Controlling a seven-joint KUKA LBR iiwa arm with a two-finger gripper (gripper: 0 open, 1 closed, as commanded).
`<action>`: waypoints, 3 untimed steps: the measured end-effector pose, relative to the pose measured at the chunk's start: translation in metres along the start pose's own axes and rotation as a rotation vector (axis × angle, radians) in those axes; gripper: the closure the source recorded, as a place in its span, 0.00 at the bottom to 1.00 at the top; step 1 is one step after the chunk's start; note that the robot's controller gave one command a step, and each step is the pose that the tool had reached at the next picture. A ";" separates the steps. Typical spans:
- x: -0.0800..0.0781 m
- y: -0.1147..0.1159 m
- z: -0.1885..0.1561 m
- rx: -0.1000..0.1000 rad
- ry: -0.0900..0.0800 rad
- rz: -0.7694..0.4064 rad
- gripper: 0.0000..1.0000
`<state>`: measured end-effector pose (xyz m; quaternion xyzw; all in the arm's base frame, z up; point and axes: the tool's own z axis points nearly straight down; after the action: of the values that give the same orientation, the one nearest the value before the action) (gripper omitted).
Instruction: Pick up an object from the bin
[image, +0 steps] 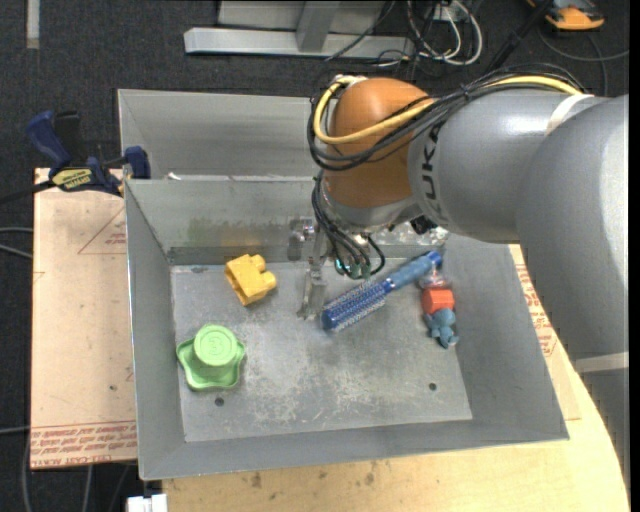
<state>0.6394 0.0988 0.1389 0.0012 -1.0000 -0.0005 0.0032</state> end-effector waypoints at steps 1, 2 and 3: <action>0.050 -0.051 -0.012 0.003 -0.004 -0.043 0.00; 0.032 -0.049 0.052 0.001 -0.004 -0.423 0.00; 0.007 -0.045 0.054 0.003 -0.011 -0.797 0.00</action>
Offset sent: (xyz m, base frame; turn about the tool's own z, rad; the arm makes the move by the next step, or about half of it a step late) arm -0.0487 -0.0478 0.0119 -0.0489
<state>0.6321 0.0539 0.0853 0.3891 -0.9212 -0.0003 -0.0025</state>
